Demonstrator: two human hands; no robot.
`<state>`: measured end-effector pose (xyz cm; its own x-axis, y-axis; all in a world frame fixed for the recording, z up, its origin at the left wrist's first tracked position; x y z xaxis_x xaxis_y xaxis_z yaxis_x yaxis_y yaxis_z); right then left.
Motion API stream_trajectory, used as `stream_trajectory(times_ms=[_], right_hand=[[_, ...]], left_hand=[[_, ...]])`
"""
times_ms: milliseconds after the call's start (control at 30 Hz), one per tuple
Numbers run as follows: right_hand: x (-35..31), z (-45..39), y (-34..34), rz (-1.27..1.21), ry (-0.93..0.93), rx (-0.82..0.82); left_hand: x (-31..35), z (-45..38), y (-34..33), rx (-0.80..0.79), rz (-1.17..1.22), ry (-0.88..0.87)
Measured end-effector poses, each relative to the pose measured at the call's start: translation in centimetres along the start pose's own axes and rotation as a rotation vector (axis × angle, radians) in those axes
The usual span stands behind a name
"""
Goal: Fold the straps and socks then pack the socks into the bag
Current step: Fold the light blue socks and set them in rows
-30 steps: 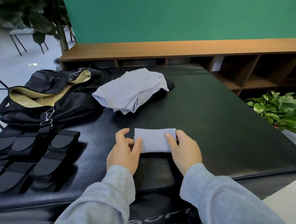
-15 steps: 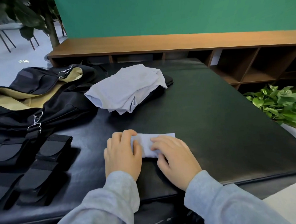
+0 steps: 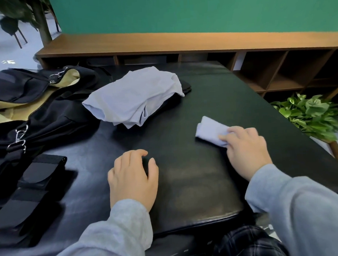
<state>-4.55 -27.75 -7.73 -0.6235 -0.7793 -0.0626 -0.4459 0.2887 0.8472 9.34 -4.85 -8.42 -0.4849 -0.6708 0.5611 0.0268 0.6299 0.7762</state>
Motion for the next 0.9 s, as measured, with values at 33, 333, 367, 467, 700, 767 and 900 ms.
stream_trajectory(times_ms=[33, 333, 367, 467, 700, 767, 900], right_hand=[[1.2, -0.3, -0.2, 0.046, -0.054, -0.033], [0.5, -1.6, 0.1, 0.206, -0.175, -0.205], [-0.4, -1.4, 0.0, 0.222, -0.146, -0.215], [-3.1, -1.0, -0.3, 0.185, -0.075, -0.215], [0.0, -2.1, -2.8, 0.093, -0.328, -0.345], [0.9, -2.3, -3.2, 0.07, -0.314, -0.351], [1.8, -3.8, -2.7, -0.066, -0.241, -0.311]], left_hand=[[0.0, 0.0, -0.1, -0.004, -0.01, 0.002], [0.3, 0.0, -0.3, -0.025, -0.073, -0.003], [0.4, 0.0, -0.2, -0.024, -0.074, -0.003], [0.4, 0.0, -0.2, -0.027, -0.084, -0.005], [0.3, 0.0, -0.4, -0.031, -0.088, -0.002], [0.3, 0.0, -0.4, -0.029, -0.088, -0.005], [0.4, 0.0, -0.4, -0.033, -0.091, -0.008]])
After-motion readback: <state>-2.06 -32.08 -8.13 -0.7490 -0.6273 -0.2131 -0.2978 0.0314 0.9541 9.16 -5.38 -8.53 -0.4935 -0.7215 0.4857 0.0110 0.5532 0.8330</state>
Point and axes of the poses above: each hand's wrist, its own z-axis away from the middle knuckle, its own y-axis out of the back of the hand, x = y × z, the point moved 6 cm from there along -z, towards the middle knuckle, and after that the axes turned 8 degrees about x, right-handed, at the moved point
